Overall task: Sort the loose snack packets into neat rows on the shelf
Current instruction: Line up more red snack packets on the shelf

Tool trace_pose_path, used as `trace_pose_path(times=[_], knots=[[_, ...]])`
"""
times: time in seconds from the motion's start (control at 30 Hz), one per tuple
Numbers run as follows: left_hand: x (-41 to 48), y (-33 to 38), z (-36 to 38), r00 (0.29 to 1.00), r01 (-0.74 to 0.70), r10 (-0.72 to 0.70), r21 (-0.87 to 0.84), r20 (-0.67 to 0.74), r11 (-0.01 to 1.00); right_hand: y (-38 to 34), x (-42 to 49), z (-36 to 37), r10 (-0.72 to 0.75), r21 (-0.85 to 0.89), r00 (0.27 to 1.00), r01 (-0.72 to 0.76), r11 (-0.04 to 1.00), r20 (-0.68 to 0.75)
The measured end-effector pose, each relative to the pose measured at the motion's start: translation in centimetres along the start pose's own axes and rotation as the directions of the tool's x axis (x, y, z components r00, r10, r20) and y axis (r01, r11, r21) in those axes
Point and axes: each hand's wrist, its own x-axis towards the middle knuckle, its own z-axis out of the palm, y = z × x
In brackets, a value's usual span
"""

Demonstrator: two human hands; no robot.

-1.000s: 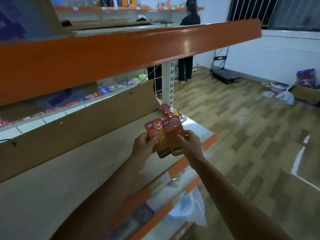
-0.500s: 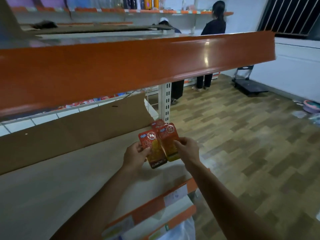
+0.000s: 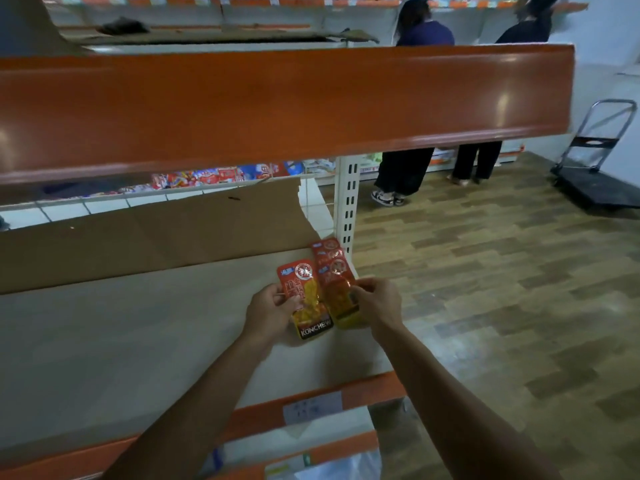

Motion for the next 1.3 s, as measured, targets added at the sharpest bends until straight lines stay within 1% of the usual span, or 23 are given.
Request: trace_pose_path(times=[0.17, 0.4, 0.53, 0.73, 0.97, 1.17, 1.23, 1.3], knots=[[-0.5, -0.1, 0.7, 1.000, 0.016, -0.016, -0.013, -0.017, 1.000, 0.1, 0.7, -0.3, -0.022, 0.009, 0.999, 0.021, 1.000, 0.023], [-0.8, 0.1, 1.8, 1.000, 0.018, -0.018, -0.011, -0.010, 1.000, 0.3, 1.3, -0.5, -0.047, -0.173, 0.999, 0.051, 0.984, 0.027], [-0.9, 0.3, 2.3, 1.000, 0.022, -0.022, 0.005, 0.004, 1.000, 0.2, 0.9, -0.5, -0.083, -0.275, 0.995, 0.093, 0.957, 0.049], [-1.1, 0.5, 2.8, 0.998, 0.051, -0.051, 0.009, 0.048, 0.999, 0.6, 1.5, -1.0, -0.078, -0.314, 0.995, 0.091, 0.945, 0.055], [-0.9, 0.9, 3.2, 0.995, 0.062, -0.064, 0.037, 0.082, 0.997, 0.4, 1.5, -1.0, -0.077, -0.305, 0.993, 0.102, 0.947, 0.091], [-0.8, 1.1, 3.7, 0.992, 0.033, -0.046, 0.110, 0.115, 0.993, 0.2, 1.5, -1.4, -0.093, -0.289, 0.989, 0.122, 0.950, 0.112], [-0.8, 1.1, 4.1, 0.995, 0.025, -0.041, 0.159, 0.095, 0.987, 0.3, 1.4, -1.5, -0.098, -0.293, 0.989, 0.128, 0.947, 0.113], [-0.8, 1.2, 4.4, 0.999, -0.007, -0.006, 0.258, 0.053, 0.966, 0.3, 1.3, -1.6, -0.107, -0.311, 0.987, 0.140, 0.940, 0.120]])
